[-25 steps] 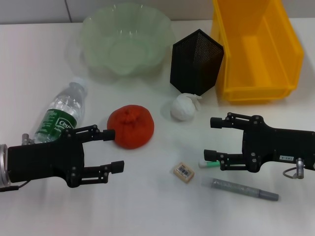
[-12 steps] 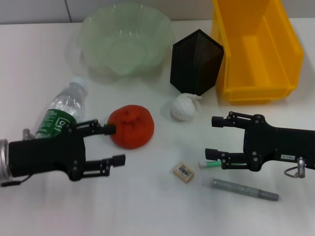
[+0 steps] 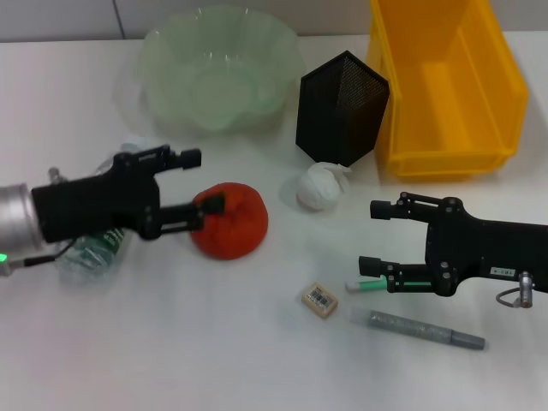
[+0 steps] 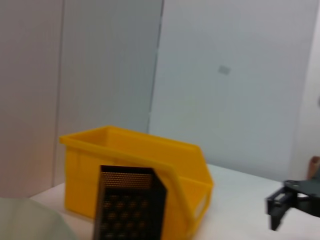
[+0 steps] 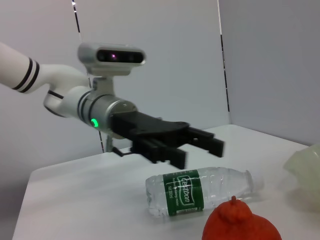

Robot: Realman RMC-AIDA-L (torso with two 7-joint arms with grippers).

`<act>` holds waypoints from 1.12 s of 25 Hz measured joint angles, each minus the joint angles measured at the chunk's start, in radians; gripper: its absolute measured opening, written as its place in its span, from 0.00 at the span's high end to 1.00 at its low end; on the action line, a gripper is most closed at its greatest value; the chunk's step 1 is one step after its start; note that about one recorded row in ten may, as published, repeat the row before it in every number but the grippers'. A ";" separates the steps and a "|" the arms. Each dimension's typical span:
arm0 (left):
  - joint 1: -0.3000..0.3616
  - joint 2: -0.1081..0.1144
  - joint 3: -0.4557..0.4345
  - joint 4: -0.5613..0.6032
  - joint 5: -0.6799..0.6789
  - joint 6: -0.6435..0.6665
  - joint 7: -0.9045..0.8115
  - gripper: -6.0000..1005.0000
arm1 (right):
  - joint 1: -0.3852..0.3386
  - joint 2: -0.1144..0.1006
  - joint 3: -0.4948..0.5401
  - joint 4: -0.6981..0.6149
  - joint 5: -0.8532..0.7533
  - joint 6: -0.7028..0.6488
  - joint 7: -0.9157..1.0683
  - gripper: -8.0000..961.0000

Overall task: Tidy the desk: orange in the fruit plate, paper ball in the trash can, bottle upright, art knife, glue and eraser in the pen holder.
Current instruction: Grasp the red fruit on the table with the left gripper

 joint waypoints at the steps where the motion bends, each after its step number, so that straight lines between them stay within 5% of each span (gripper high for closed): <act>1: 0.000 0.000 0.000 0.000 0.000 0.000 0.000 0.29 | 0.000 0.000 0.000 0.000 0.000 0.000 0.000 0.16; 4: -0.051 -0.020 0.003 0.014 0.000 -0.118 -0.039 0.29 | 0.000 0.000 0.001 -0.001 0.001 0.000 0.000 0.16; 18: -0.076 -0.025 0.012 0.024 0.006 -0.133 -0.058 0.31 | 0.002 -0.001 0.001 -0.002 0.002 0.000 0.001 0.16; 24: -0.084 -0.031 0.124 0.057 0.008 -0.191 -0.107 0.33 | 0.005 -0.002 0.001 -0.003 0.002 0.000 0.002 0.16; 28: -0.084 -0.034 0.276 0.105 0.009 -0.270 -0.187 0.33 | 0.006 -0.001 0.001 -0.003 0.002 0.002 0.002 0.16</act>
